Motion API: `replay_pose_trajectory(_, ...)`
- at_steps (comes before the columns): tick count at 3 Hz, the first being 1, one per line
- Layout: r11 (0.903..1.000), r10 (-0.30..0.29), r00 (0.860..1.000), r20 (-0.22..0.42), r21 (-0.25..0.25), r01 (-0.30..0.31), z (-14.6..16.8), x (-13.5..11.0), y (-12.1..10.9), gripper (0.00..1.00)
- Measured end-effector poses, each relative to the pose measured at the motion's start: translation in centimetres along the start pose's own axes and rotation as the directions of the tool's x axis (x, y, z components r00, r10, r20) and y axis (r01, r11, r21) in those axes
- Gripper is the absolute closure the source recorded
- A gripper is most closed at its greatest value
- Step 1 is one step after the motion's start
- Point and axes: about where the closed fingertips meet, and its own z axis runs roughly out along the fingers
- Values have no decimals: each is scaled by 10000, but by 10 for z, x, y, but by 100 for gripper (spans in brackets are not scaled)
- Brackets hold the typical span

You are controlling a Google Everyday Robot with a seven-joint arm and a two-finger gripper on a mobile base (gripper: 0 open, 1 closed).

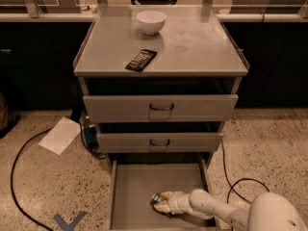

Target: Place redbull can into bottom drawer

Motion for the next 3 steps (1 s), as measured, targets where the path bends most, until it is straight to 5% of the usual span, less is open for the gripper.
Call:
replay_pose_trajectory(2, 10000, 0, 10000, 0, -2, 0, 0, 0, 0, 12)
replay_pose_trajectory(3, 10000, 0, 10000, 0, -2, 0, 0, 0, 0, 0)
